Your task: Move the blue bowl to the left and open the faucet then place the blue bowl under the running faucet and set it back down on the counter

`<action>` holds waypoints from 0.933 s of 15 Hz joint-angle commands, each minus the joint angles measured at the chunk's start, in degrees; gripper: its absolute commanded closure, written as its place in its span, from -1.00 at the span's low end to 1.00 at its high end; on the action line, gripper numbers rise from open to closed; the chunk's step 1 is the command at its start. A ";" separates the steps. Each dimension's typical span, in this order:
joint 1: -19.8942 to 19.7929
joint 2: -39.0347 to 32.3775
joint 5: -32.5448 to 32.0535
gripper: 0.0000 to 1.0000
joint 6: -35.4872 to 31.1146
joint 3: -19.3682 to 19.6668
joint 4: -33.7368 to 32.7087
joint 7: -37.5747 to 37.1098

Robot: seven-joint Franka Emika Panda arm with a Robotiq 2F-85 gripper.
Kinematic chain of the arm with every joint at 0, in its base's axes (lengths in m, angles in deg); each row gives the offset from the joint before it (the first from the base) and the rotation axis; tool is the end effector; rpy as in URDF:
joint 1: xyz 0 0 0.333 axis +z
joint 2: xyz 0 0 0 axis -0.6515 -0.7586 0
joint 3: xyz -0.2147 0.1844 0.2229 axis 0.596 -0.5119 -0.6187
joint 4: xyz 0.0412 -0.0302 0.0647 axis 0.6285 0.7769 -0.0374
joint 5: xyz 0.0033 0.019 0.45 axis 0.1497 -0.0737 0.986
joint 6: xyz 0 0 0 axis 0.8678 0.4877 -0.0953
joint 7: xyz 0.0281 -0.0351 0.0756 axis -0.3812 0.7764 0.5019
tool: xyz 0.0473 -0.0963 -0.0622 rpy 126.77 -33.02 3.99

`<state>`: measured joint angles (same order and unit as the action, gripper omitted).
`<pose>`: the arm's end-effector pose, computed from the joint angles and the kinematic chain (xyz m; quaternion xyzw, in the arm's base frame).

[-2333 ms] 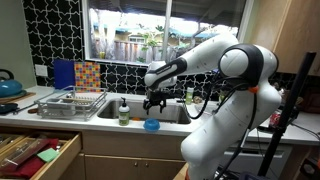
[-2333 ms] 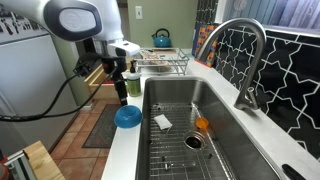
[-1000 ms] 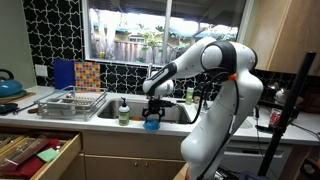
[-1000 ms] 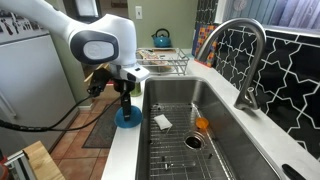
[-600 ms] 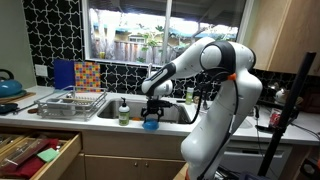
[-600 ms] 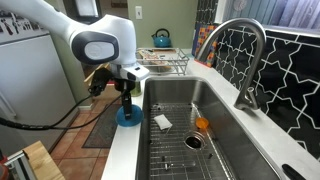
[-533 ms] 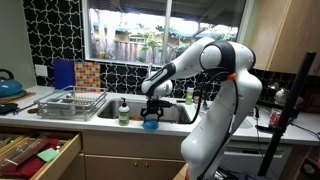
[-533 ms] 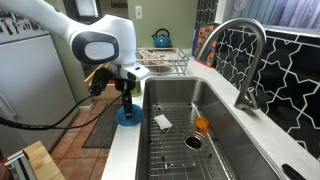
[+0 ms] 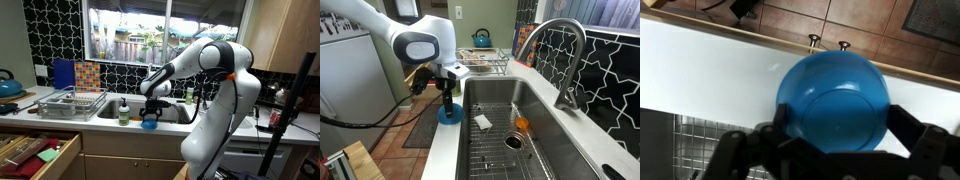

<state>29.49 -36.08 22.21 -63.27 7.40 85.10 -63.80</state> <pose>0.4438 -0.1247 0.3534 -0.9535 0.3012 -0.0025 0.0131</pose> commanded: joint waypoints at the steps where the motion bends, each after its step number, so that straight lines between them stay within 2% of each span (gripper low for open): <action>1: 0.83 -1.59 1.41 -1.00 0.26 0.02 0.10 -0.13; 9: 1.85 0.96 -0.78 -1.00 3.84 -1.40 0.18 0.15; 14: 0.90 0.15 -2.50 -1.00 2.19 -1.61 -0.45 -1.03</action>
<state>30.97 -35.60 21.68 -60.86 5.75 84.73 -63.71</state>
